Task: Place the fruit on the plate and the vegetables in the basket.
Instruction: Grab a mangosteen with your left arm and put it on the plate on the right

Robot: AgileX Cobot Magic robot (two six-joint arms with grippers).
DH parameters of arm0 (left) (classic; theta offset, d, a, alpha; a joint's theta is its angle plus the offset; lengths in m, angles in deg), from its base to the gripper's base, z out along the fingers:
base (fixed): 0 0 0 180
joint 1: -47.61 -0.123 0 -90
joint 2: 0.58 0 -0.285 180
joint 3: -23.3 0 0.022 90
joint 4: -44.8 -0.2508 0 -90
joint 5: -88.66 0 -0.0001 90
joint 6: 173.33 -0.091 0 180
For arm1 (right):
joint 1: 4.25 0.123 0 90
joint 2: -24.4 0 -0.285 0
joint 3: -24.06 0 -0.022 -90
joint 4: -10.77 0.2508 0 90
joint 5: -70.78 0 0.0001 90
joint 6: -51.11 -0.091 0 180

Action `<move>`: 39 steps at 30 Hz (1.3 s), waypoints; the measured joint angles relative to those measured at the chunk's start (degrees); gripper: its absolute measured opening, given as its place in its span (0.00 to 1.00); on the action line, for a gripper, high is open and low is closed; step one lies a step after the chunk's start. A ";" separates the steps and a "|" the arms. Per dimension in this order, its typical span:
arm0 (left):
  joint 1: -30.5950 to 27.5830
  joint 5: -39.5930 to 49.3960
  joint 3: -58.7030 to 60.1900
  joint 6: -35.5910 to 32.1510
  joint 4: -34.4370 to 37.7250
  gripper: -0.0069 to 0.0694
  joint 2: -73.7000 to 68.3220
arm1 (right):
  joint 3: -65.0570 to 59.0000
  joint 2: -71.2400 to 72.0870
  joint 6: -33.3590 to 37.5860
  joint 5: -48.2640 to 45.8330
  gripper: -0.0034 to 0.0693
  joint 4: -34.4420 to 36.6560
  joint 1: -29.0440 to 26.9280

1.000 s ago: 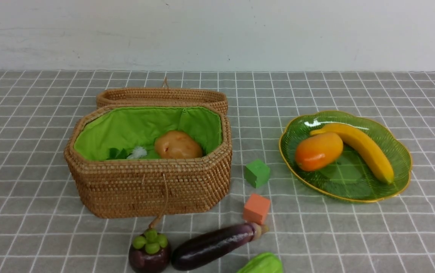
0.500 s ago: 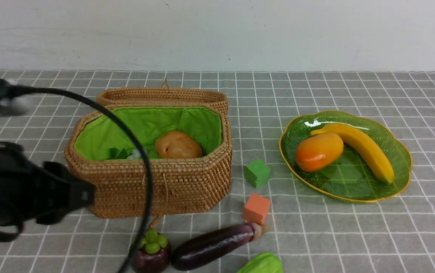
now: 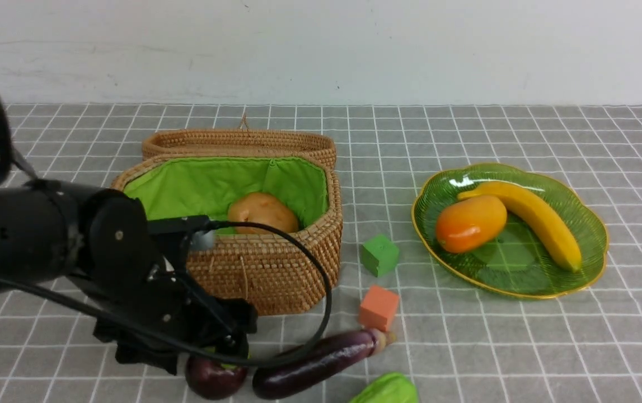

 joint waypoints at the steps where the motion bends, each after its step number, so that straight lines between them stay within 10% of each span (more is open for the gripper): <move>1: 0.06 -0.71 -0.13 -0.63 0.46 0.92 -0.92 | 0.00 0.00 0.00 0.00 0.21 0.00 0.00; 22: 0.06 16.08 -7.63 -7.54 6.19 0.85 8.77 | 0.00 0.00 0.00 0.00 0.25 0.00 0.00; 30: 0.95 18.40 -29.04 -21.24 23.11 0.84 2.11 | 0.00 0.00 0.00 0.00 0.26 0.00 0.00; 39: 12.90 18.70 -63.63 -23.96 19.06 0.84 -25.00 | 0.00 0.00 0.00 0.00 0.28 0.00 0.00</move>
